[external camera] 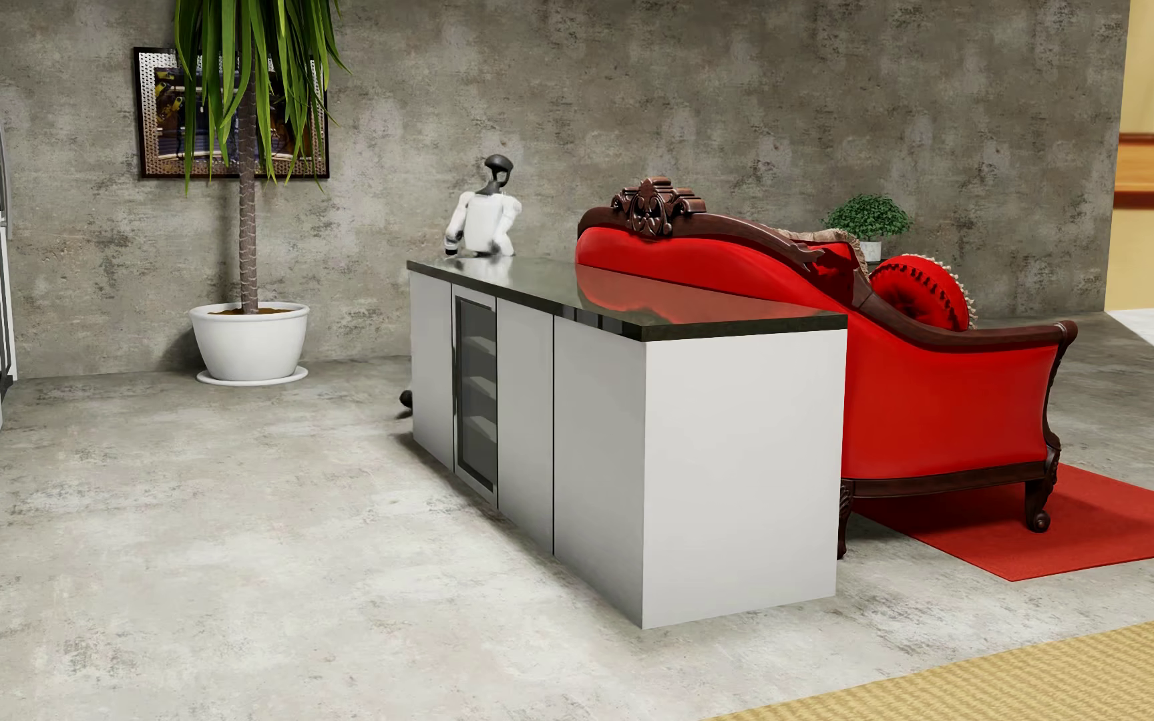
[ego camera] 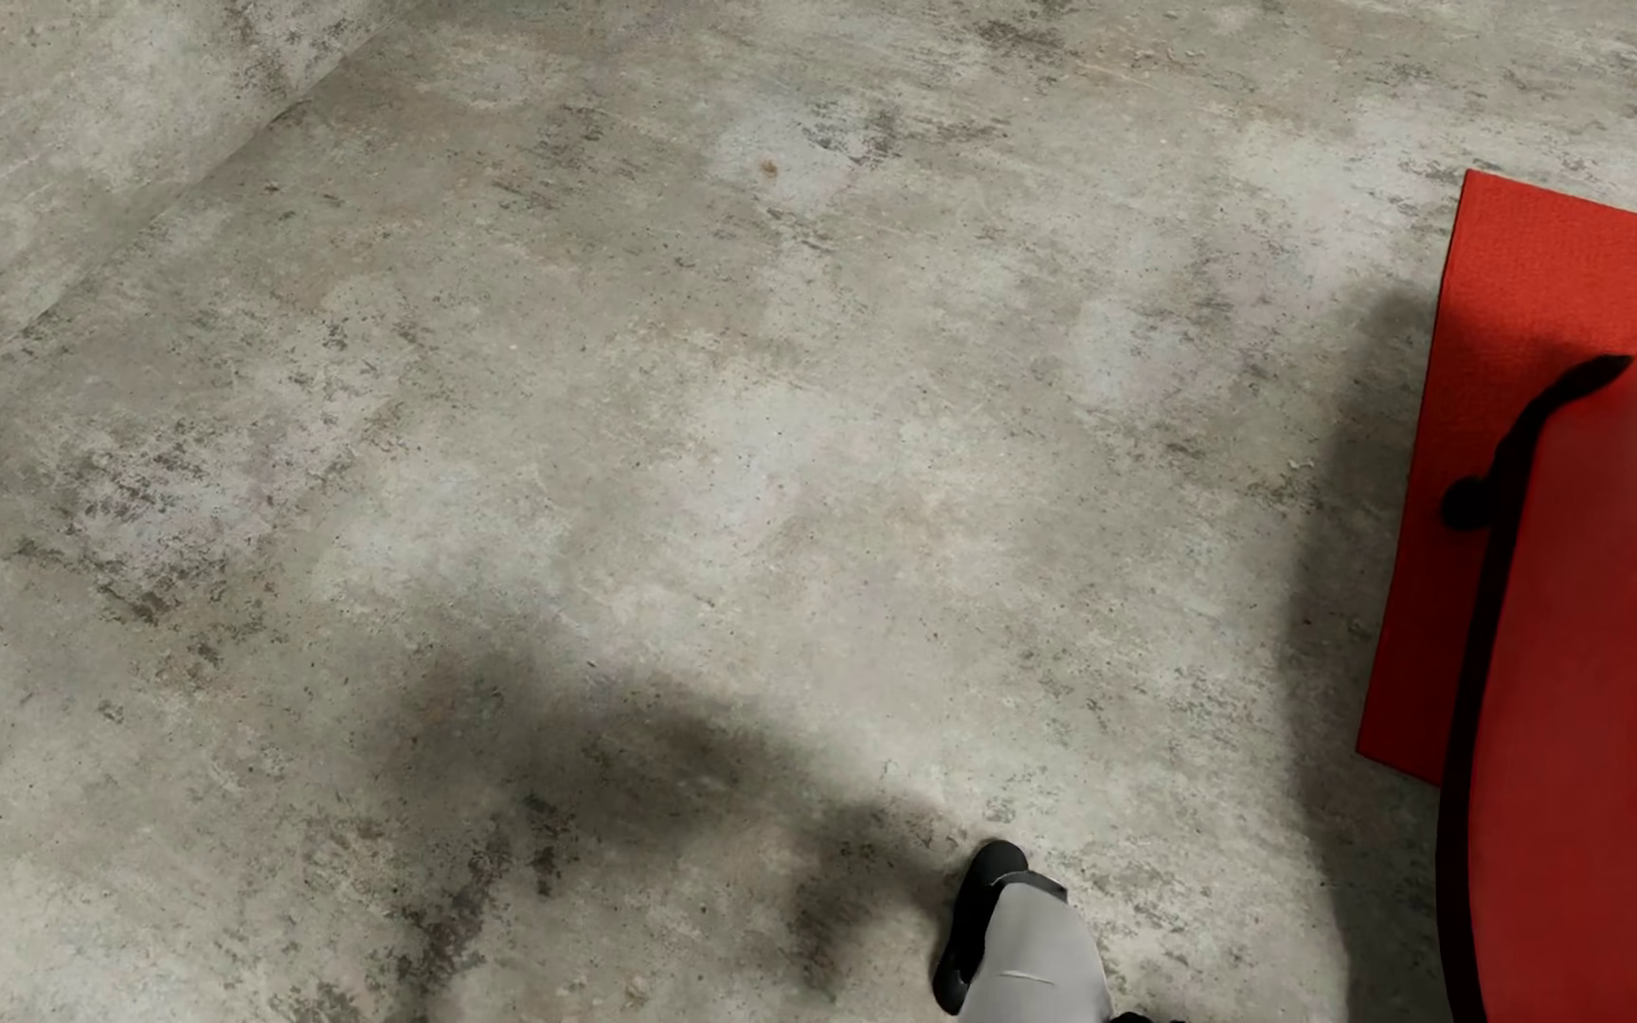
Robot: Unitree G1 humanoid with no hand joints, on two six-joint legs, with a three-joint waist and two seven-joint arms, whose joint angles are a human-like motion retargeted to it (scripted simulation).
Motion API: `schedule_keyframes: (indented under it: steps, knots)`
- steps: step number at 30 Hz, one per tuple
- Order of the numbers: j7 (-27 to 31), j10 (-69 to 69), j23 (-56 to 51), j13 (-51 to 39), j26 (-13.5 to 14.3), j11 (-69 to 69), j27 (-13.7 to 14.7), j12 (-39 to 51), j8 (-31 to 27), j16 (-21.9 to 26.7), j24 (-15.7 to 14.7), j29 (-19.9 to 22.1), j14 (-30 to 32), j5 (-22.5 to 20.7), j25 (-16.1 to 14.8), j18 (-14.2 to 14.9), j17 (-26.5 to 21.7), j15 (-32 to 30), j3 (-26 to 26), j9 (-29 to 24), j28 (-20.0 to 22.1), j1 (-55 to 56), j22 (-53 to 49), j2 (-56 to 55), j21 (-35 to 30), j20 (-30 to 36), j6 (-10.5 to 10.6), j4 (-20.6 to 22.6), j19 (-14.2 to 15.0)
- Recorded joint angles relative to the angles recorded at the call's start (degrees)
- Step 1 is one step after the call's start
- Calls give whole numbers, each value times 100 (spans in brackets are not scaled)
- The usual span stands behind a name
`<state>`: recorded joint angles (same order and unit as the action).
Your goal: Circle the counter
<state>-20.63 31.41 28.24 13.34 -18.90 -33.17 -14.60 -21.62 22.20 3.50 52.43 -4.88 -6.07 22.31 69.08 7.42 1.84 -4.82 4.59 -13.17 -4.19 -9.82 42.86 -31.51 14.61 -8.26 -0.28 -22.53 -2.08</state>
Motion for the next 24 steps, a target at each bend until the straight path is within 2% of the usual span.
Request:
schedule_keyframes:
  steps: [1, 2, 3, 4, 5, 6, 7, 8, 9, 10, 12, 14, 16, 18, 20, 21, 22, 23, 24]
  knots:
    - [-183, 766, 379, -632, 97, -5, -258, -113, 39, -53, 34, 266, 441, -264, -286, -881, -11, 206, -17, -25, 74, 282, -68, 179, 220, 16, 140, -357, -36]
    - [-85, 1521, 952, -1336, 274, 80, -603, -181, -12, -162, 46, 271, 290, -518, -333, -1093, -115, 320, -78, -52, 182, 691, -243, 332, 267, 78, 278, -403, -60]
    - [99, 2144, 1468, -2005, 449, 233, -1017, -197, -146, -306, 40, -10, 27, -748, -24, -1264, -310, 374, -168, -70, 322, 1145, -448, 475, 48, 146, 383, -173, -74]
    - [160, 2428, 1845, -2600, 586, 453, -1034, -187, -343, -459, -25, -453, -109, -982, 613, -1096, -544, 380, -265, -68, 482, 1516, -701, 618, -538, 181, 449, 168, -93]
    - [-168, 2281, 2010, -3153, 697, 680, -565, -161, -569, -602, -172, -754, -214, -1208, 1318, -886, -786, 366, -337, -43, 562, 1699, -977, 743, -1225, 167, 492, 375, -104]
    - [-650, 1760, 1913, -3631, 688, 900, 78, -118, -812, -659, -224, -703, -276, -1420, 1847, -732, -951, 354, -381, 6, 559, 1731, -1187, 870, -1732, 204, 525, 515, -108]
    - [-1184, 953, 1607, -3975, 645, 1093, 607, -49, -1027, -612, -177, -467, -335, -1603, 1869, -633, -946, 359, -396, 65, 504, 1650, -1328, 1006, -1800, 325, 555, 640, -107]
    - [-1415, -5, 1190, -4157, 610, 1193, 804, 48, -1208, -473, -95, -152, -360, -1749, 1637, -551, -869, 410, -403, 119, 364, 1567, -1402, 1133, -1643, 499, 582, 893, -99]
    - [-1322, -831, 708, -4217, 550, 1221, 866, 193, -1363, -306, -66, 92, -368, -1853, 1165, -564, -751, 482, -398, 160, 134, 1527, -1422, 1234, -1430, 653, 598, 1205, -92]
    - [-1038, -1289, 148, -4183, 483, 1163, 915, 361, -1473, -131, -86, 381, -372, -1935, 539, -503, -644, 568, -372, 190, -25, 1577, -1463, 1287, -1259, 749, 607, 1458, -88]
    - [-332, -1290, -894, -3832, 440, 964, 1026, 640, -1574, 156, -129, 942, -303, -2024, -434, -575, -698, 712, -275, 214, -77, 1928, -1678, 1342, -1184, 830, 607, 1756, -74]
    - [189, -823, -1753, -3147, 422, 823, 1055, 992, -1608, 320, -202, 1147, -147, -2082, -1264, -714, -888, 753, -212, 196, 51, 2406, -1798, 1405, -1019, 796, 608, 1898, -51]
    - [547, -709, -1785, -2492, 469, 823, 862, 1015, -1673, 303, -294, 1283, -29, -2183, -1789, -693, -957, 803, -212, 179, 89, 2792, -2294, 1556, -850, 742, 603, 1992, -35]
    - [822, -1204, -1000, -2016, 540, 892, 241, 940, -1777, 263, -340, 1116, 60, -2332, -1906, -604, -1034, 867, -236, 187, 81, 2958, -2707, 1765, -700, 781, 575, 2060, -28]
    - [631, -1660, 455, -1641, 650, 930, -676, 882, -1807, 218, -409, 680, 186, -2500, -1685, -485, -1091, 898, -226, 222, 32, 2905, -2813, 2049, -666, 843, 538, 1984, -36]
    - [642, -1669, 1390, -1488, 626, 796, -1155, 846, -1824, 213, -356, 235, 435, -2597, -1302, -608, -1158, 1015, -223, 248, -39, 2818, -2719, 2148, -854, 906, 521, 1936, -53]
    - [650, -1524, 2175, -1278, 565, 513, -1342, 848, -1861, 183, -269, -454, 527, -2681, -647, -1136, -1261, 1069, -213, 270, -100, 2716, -2539, 2186, -1243, 984, 504, 1873, -25]
    - [611, -1178, 2709, -1003, 542, -58, -1116, 873, -1900, 99, -240, -1331, 279, -2705, 396, -1199, -1480, 1068, -205, 277, -134, 2676, -2301, 2095, -2071, 1028, 461, 1796, 6]
    - [520, -801, 2803, -684, 481, -865, -684, 941, -1909, -7, -223, -1664, -5, -2657, 1210, -1177, -1625, 974, -201, 268, -138, 2623, -1963, 1873, -2585, 1019, 380, 1730, 186]
